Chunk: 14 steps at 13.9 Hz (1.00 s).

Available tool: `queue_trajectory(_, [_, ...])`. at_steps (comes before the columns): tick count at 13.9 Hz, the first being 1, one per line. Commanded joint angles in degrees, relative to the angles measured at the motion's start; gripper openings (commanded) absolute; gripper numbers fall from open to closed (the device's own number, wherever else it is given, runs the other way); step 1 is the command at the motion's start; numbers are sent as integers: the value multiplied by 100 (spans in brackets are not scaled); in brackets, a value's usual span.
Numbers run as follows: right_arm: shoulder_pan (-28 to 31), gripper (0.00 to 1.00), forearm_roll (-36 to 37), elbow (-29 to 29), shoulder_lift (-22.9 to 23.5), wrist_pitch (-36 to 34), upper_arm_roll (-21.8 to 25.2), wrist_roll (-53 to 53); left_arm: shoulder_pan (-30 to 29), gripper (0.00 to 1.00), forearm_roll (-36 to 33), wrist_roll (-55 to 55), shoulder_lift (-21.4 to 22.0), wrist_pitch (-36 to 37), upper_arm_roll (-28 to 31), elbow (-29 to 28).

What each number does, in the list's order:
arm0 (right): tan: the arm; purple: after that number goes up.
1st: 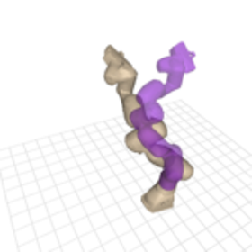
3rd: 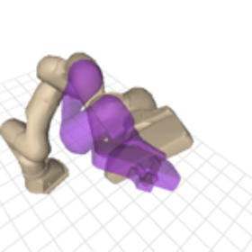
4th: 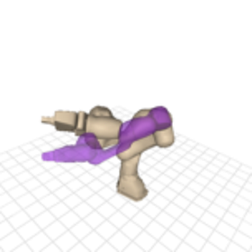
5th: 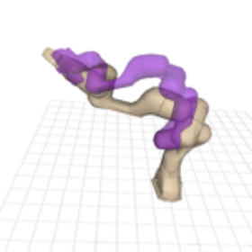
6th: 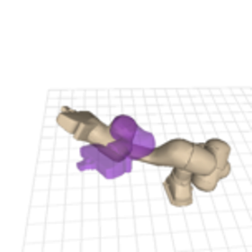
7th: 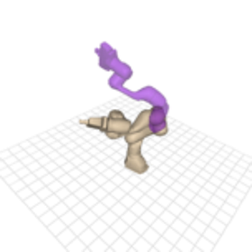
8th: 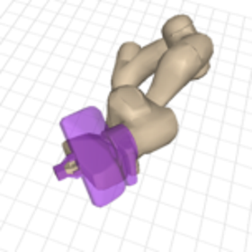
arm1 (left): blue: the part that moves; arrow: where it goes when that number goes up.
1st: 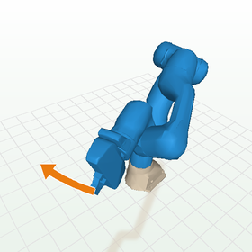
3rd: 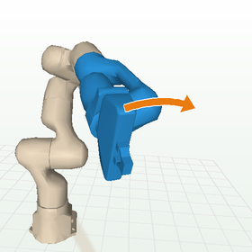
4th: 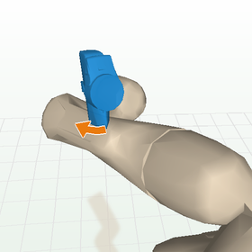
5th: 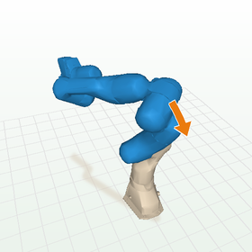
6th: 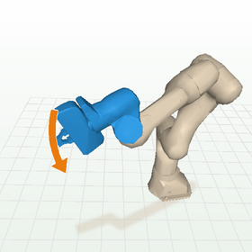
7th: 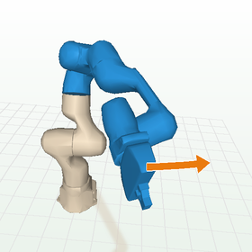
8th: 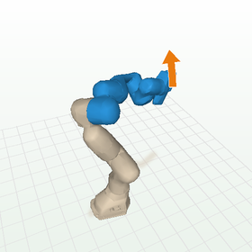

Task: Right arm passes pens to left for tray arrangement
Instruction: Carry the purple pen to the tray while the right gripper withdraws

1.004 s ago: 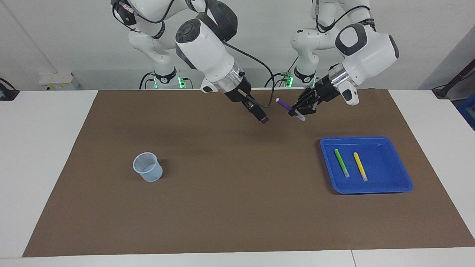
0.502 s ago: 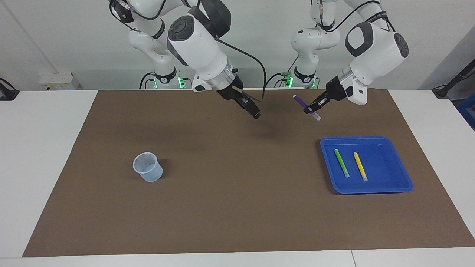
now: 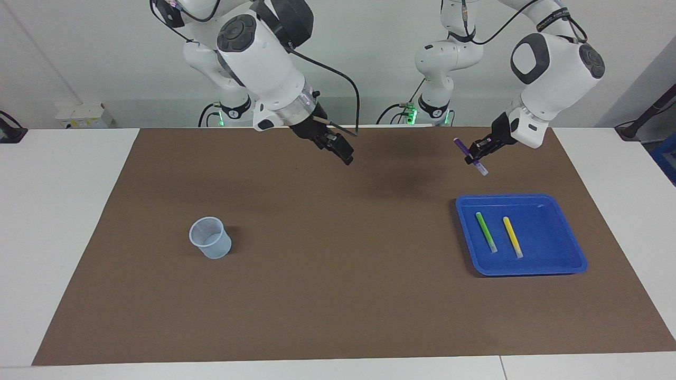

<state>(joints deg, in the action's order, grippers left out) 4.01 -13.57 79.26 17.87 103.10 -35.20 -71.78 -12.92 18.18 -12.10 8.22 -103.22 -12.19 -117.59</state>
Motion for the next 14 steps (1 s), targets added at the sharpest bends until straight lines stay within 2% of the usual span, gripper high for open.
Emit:
queue_trajectory(1, [39,100,232,159,-187,-167,13,462,-341,0,-201,847,92,-373,-29,-256])
queue_trajectory(3, [143,100,232,221,-187,-89,4,543,-588,0,-210,1296,13,-409,-29,-238])
queue_trajectory(6, [214,100,258,274,-196,157,13,752,-773,0,-727,1964,-40,-558,-29,-212])
queue_trajectory(8, [424,100,582,405,-283,96,48,1461,-1001,0,-755,2150,-84,-629,-29,-212])
queue_trajectory(10, [355,100,890,738,-608,43,442,2506,-1124,0,-859,2264,-136,-655,-29,-186])
queue_trajectory(12, [355,100,900,819,-749,-35,802,3413,-1195,0,-1192,2291,-215,-978,-29,-177])
queue_trajectory(14, [76,100,900,819,-829,-97,1468,4291,-1292,0,-1282,2335,-364,-1278,-38,-2])
